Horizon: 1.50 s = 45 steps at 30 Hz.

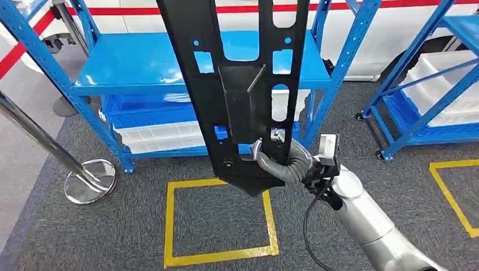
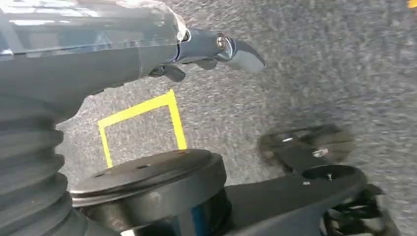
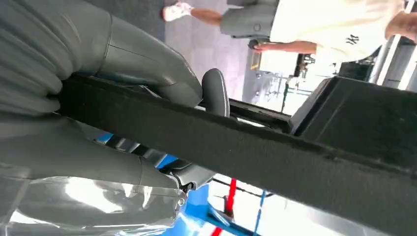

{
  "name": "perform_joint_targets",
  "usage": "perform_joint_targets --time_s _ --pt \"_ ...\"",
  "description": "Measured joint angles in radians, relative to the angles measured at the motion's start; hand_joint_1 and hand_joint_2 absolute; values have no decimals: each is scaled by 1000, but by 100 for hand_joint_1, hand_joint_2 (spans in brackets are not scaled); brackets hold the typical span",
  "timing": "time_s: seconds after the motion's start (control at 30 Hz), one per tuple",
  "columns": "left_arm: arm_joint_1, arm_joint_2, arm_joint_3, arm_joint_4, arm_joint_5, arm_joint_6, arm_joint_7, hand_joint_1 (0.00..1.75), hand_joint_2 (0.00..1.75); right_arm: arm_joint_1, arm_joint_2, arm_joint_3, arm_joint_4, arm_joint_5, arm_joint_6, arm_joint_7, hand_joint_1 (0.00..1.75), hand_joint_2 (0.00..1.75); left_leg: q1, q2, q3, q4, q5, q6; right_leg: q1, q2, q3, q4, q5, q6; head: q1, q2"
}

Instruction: Take the parts from the cabinet and place them on the table.

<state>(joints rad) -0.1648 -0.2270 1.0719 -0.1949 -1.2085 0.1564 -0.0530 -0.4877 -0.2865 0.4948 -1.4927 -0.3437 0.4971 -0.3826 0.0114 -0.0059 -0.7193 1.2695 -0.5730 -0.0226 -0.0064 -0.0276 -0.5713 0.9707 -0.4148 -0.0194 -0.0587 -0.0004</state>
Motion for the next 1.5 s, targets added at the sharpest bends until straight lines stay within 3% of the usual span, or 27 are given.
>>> perform_joint_targets --time_s 0.07,0.13,0.2,0.23,0.33,0.37,0.47,0.5,0.53,0.57,0.63,0.67,0.7,0.73,0.83,0.87,0.93,1.0,1.03,1.07,1.13,1.17,1.2,1.33,1.37,1.43,1.5 --pt "0 2 0 0 -5 0 1 0 175 5 -2 0 0 -1 2 -2 175 175 5 0 24 37 64 -8 -4 0 -44 17 21 6 0 0" --pt "-1 4 0 0 -6 0 1 0 175 6 -2 0 0 -1 3 -3 175 175 11 0 111 -58 133 -16 -11 1 -90 41 38 17 0 0" --pt "-5 5 0 0 -8 0 1 0 175 8 -2 -2 -3 -2 3 -5 175 175 8 -13 215 -217 50 -24 -8 4 -121 64 51 32 0 0" --pt "-6 5 0 0 -9 -1 1 0 175 11 -2 -5 -5 -3 3 -5 175 175 3 -18 222 -237 36 6 -10 5 -122 65 60 38 0 0" --pt "-3 5 0 0 -10 0 2 0 175 15 1 -7 -6 -8 6 -10 175 175 1 -13 194 -240 64 31 -15 9 -128 51 97 57 1 0" --pt "-2 5 0 0 -11 0 0 0 175 22 2 -7 -5 -8 8 -11 175 175 3 -7 189 -242 75 43 -19 12 -135 59 77 59 0 0" --pt "-2 5 -1 0 -18 3 -16 0 175 26 8 -13 -5 -13 16 -8 175 175 -1 3 147 -243 114 55 -18 16 -182 234 -104 63 1 0" --pt "-1 5 -1 0 -19 3 -16 0 175 26 10 -13 -5 -16 16 -6 175 175 -3 9 130 -242 126 56 -17 16 -195 305 -130 64 1 0" --pt "1 5 -1 0 -20 3 -16 0 175 28 12 -13 -5 -18 17 -4 175 175 -5 15 116 -242 137 56 -17 16 -198 353 -122 63 1 0" --pt "3 5 -1 0 -20 5 -16 0 175 32 13 -14 -5 -19 18 -2 175 175 -8 25 100 -241 148 56 -16 16 -183 365 -85 60 1 0" --pt "6 5 -1 0 -20 6 -16 0 175 38 14 -18 -6 -21 16 -4 175 175 -13 43 76 -241 165 55 -11 9 -94 275 -22 46 1 0" --pt "7 5 -1 0 -20 7 -16 0 175 40 14 -23 -11 -16 11 -8 175 175 -15 51 70 -241 173 53 -4 -11 -26 191 -24 36 1 0" --pt "9 3 -1 0 -20 7 -15 0 175 44 14 -29 -24 -5 3 -17 175 175 -16 60 68 -240 180 49 10 -60 35 96 -84 20 0 0" --pt "13 1 -1 0 -20 7 -15 0 175 51 15 -39 -44 17 -10 -29 175 175 -16 70 69 -240 183 44 18 -72 66 37 -108 16 1 0" --pt "23 -1 0 0 -19 6 -11 0 175 107 16 -71 -99 98 -43 -73 175 175 -10 108 79 -250 198 24 24 -36 57 29 -87 -5 1 0" --pt "26 -2 0 0 -18 5 -11 0 175 134 16 -80 -117 125 -52 -77 175 175 -10 98 73 -249 193 18 13 -26 61 14 -69 -7 1 0" --pt "31 -2 0 0 -18 2 -12 0 175 185 14 -98 -164 176 -68 -87 175 175 -7 36 45 -156 96 7 11 -7 43 11 -50 -17 0 0" --pt "29 -2 0 0 -20 -2 -12 0 175 246 10 -120 -208 217 -76 -90 175 175 -7 21 5 1 3 1 13 11 25 13 -38 -21 0 0" --pt "28 -2 0 0 -22 -3 -12 0 175 272 10 -130 -229 234 -76 -90 175 175 -7 19 1 48 -10 0 14 21 17 15 -32 -21 0 0" --pt "28 -2 0 0 -27 -3 -10 0 175 297 10 -138 -247 247 -76 -90 175 175 -7 19 18 46 -1 1 15 35 9 18 -27 -20 0 0" --pt "35 -4 -2 0 -42 -6 -2 0 175 343 10 -155 -289 268 -74 -89 175 175 -8 11 115 -83 59 8 16 63 -3 25 -22 -16 0 0" --pt "40 -4 -3 0 -49 -8 2 0 175 360 10 -165 -311 279 -73 -88 175 175 -8 -12 177 -183 89 16 16 77 -7 31 -20 -15 0 0" --pt "46 -2 -3 0 -51 -8 5 0 175 375 10 -170 -332 288 -73 -87 175 175 -8 -59 214 -249 74 30 13 87 -13 34 -18 -12 0 0" --pt "48 -4 -4 0 -58 -10 1 0 175 414 7 -179 -373 304 -72 -87 175 175 -11 -41 226 -278 77 30 7 127 -29 36 0 13 1 0" --pt "48 -8 -5 0 -60 -10 -1 0 175 421 11 -185 -384 306 -71 -89 175 175 3 -27 228 -292 86 37 14 127 -32 41 -1 15 1 0" --pt "47 -6 -7 0 -64 -8 -1 0 175 429 15 -195 -393 306 -68 -93 175 175 3 -8 227 -298 94 45 12 57 -60 93 -45 24 1 0" --pt "52 -4 -11 0 -71 -6 2 0 175 436 18 -198 -396 305 -65 -98 175 175 3 21 220 -298 96 45 -3 35 -143 272 -135 39 1 0"
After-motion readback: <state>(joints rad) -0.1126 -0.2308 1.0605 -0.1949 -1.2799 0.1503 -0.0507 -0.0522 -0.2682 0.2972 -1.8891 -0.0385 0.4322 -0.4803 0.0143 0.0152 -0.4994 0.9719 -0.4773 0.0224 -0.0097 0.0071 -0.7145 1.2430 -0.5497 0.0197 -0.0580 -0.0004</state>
